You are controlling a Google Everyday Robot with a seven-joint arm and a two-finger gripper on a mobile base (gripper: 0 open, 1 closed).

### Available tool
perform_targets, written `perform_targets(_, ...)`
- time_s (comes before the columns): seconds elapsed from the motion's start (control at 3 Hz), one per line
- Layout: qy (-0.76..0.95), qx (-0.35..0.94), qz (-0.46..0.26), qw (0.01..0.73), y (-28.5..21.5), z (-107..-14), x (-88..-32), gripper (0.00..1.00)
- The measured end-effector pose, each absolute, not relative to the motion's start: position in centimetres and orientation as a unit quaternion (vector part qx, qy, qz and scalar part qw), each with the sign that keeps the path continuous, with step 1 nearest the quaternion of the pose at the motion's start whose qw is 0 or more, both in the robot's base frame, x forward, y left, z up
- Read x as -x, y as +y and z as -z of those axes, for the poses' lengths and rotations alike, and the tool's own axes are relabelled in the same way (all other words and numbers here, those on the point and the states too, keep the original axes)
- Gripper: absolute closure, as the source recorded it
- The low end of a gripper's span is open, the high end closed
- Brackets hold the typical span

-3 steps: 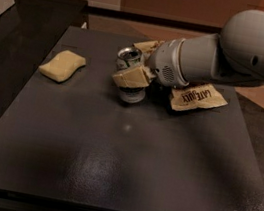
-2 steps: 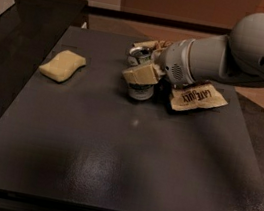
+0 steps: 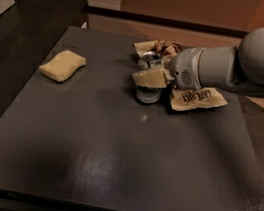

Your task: Move 7up can near brown chip bag

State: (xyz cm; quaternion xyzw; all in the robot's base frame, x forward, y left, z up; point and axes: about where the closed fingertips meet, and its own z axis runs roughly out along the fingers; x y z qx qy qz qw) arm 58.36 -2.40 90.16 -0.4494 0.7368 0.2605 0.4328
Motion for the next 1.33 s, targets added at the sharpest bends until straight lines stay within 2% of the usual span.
perform_targets(0.67, 0.727, 0.439, -0.28, 0.448, -3.68, -88.82, -58.37, 0.12)
perform_targets(1.0, 0.726, 0.441, -0.28, 0.448, -3.48, -88.87, -58.32, 0.0)
perform_targets(1.33, 0.726, 0.441, -0.28, 0.448, -3.47, -88.88, -58.32, 0.0)
